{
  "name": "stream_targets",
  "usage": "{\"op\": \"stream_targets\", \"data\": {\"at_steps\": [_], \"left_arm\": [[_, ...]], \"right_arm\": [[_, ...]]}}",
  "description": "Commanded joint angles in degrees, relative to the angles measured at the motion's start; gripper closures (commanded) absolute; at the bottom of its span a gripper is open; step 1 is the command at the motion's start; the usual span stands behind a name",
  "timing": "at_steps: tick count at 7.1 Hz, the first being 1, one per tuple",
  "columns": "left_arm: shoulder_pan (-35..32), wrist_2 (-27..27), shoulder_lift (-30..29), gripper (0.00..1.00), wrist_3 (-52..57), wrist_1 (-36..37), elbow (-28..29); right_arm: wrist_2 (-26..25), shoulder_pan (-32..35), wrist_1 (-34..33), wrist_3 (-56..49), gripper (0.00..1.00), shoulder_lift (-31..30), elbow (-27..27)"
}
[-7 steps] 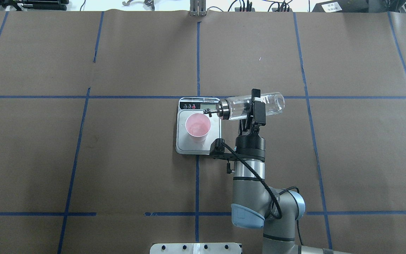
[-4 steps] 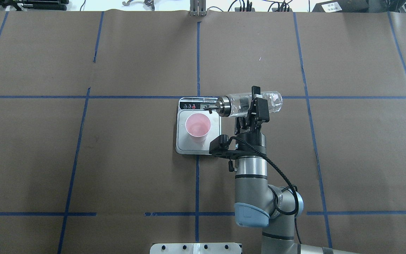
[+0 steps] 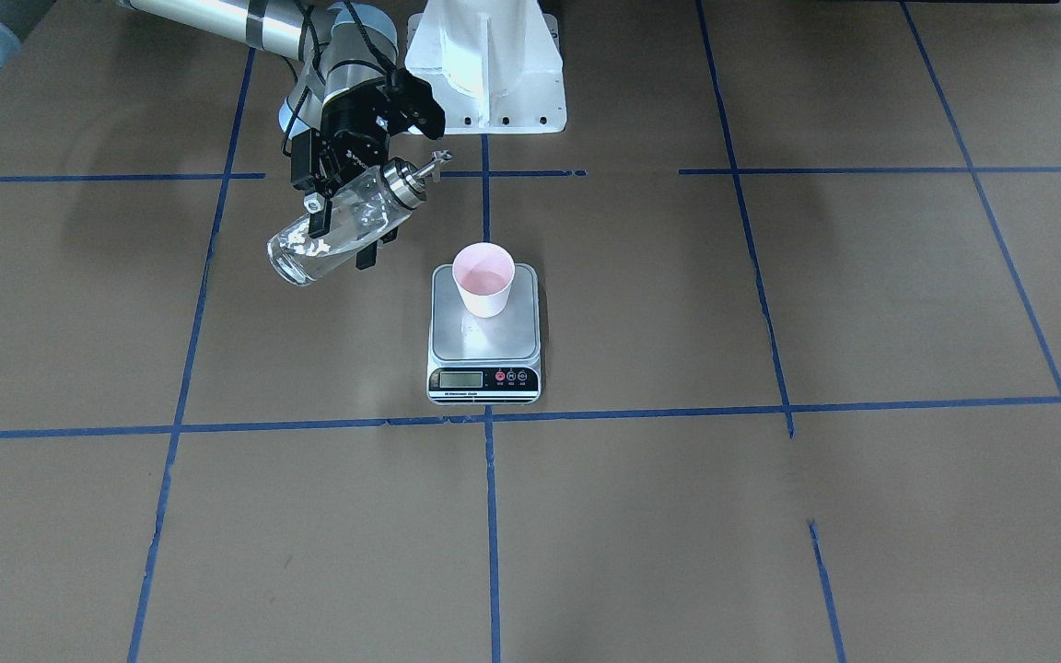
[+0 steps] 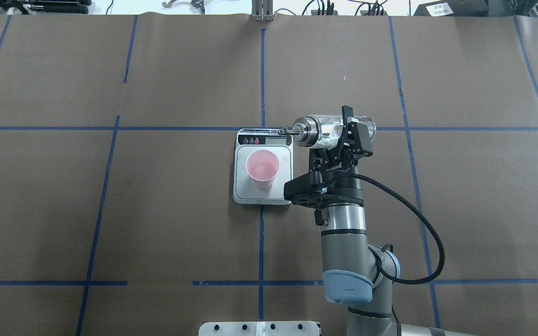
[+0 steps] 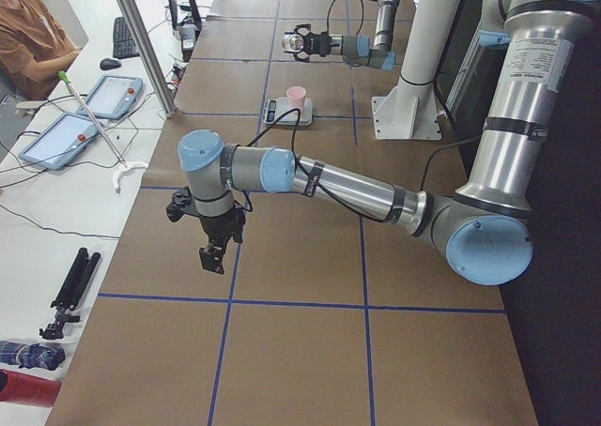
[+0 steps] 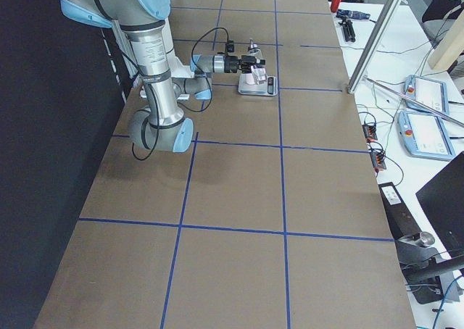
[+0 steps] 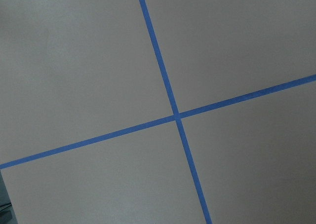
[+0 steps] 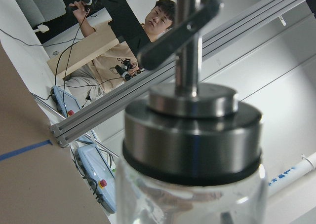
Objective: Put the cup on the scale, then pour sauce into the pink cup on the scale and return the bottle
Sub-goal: 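Rotate the bottle upright with the right gripper, away from the cup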
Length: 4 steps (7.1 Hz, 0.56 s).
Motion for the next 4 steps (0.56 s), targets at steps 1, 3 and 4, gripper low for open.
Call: {"op": "stream_targets", "data": {"at_steps": [1,3,4], "left_arm": [[0.0,-0.05,0.03,0.0,-0.03,-0.03,-0.02],[0.0,-0.05,-0.06,0.0,-0.03,-0.03,-0.02],[0.0,-0.05,-0.06,0.0,-0.03,-0.03,-0.02]], "right_arm": [[0.04,-0.04,6.33,3.95,1.0,-0.24,0.06],[0.04,0.05,6.44,8.37,1.0,-0.42,0.14],[-0.04,0.05,6.27,8.29,1.0,-0.51,0.14]]}}
